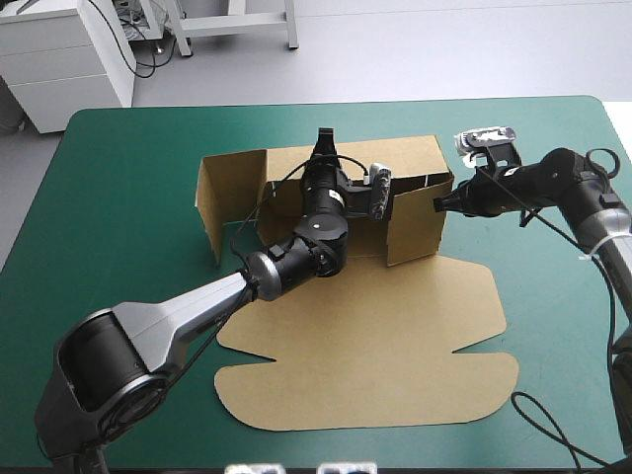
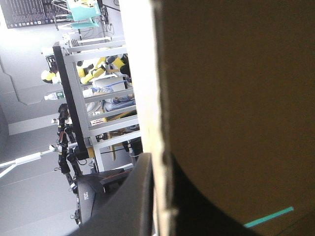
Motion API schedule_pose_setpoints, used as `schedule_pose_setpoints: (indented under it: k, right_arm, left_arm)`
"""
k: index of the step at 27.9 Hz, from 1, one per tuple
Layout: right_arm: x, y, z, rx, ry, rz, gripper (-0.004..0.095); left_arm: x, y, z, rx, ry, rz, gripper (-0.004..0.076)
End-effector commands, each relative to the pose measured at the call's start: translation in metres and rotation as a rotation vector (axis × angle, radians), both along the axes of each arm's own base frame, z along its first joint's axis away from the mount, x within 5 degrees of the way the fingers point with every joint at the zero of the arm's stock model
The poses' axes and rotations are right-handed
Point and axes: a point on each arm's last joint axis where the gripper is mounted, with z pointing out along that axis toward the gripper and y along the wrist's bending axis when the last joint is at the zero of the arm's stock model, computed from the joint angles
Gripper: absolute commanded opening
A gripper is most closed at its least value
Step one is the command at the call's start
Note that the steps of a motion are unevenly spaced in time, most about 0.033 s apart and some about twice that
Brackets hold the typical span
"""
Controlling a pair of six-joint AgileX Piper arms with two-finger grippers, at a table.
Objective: Fold the box
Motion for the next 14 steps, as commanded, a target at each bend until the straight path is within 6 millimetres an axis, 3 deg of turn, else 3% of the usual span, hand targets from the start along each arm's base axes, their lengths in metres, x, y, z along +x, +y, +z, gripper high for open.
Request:
schedule_pose_setpoints:
  k: [1, 3, 14]
  right_arm:
    - [-0.0103, -0.0044, 0.0334, -0.042, -0.111, 0.006, 0.0295]
    - [-0.0115, -0.0040, 0.0362, -0.057, -0.118, 0.033, 0.0362]
    - [-0.0141, -0.0010, 0.0345, -0.083, -0.119, 0.126, 0.0365]
  left_arm:
    - [-0.0077, -0.0049, 0.0155, -0.069, -0.004, -0.042, -0.0008]
    - [-0.0077, -0.0049, 0.0155, -0.069, -0.004, -0.042, -0.0008]
    - [-0.0075, -0.0047, 0.0158, -0.064, -0.009, -0.042, -0.0008]
